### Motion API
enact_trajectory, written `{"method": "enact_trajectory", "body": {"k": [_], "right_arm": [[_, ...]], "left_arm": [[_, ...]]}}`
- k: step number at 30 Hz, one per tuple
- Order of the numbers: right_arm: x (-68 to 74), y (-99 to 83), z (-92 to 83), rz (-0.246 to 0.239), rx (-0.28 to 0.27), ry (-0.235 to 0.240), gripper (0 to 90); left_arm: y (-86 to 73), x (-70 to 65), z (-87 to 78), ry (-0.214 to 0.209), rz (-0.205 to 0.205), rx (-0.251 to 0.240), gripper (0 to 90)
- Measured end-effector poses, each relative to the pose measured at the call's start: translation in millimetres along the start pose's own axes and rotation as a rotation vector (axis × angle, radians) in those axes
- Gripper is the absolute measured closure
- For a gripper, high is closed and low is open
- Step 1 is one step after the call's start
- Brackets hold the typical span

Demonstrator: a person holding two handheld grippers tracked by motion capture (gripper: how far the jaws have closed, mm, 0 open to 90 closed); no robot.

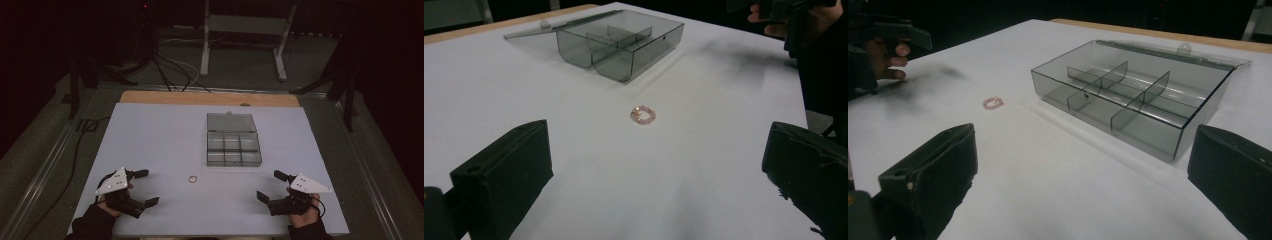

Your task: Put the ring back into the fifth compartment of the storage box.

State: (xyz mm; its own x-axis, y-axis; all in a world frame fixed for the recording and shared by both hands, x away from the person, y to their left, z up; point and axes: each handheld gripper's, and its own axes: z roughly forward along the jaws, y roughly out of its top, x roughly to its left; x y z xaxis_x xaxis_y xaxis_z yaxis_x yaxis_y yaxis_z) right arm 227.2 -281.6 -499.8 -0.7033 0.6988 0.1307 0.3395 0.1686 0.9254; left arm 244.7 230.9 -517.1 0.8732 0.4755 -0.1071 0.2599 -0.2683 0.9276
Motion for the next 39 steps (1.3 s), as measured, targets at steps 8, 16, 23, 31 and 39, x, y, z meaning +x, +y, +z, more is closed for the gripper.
{"method": "enact_trajectory", "body": {"k": [8,16,23,31,39], "right_arm": [[2.1,0.4,1.9,-0.021,0.004,-0.002,0.0],[1.3,0.6,3.3,-0.027,0.021,-0.017,0.0],[4.0,2.1,2.2,-0.048,0.017,-0.023,0.0],[2.8,2.0,1.8,-0.038,0.014,-0.028,0.0],[3.3,1.7,2.4,-0.035,0.015,-0.021,0.0]], "left_arm": [[0.1,-0.1,0.1,-0.004,0.003,-0.006,1.0],[-0.9,-0.9,1.6,-0.021,0.007,0.004,1.1],[-0.2,-2.6,2.4,-0.022,0.013,0.024,1.1],[4.3,-3.7,-0.3,0.004,0.004,0.031,0.9],[6.5,-2.5,-2.8,0.005,-0.005,0.025,1.0]]}}
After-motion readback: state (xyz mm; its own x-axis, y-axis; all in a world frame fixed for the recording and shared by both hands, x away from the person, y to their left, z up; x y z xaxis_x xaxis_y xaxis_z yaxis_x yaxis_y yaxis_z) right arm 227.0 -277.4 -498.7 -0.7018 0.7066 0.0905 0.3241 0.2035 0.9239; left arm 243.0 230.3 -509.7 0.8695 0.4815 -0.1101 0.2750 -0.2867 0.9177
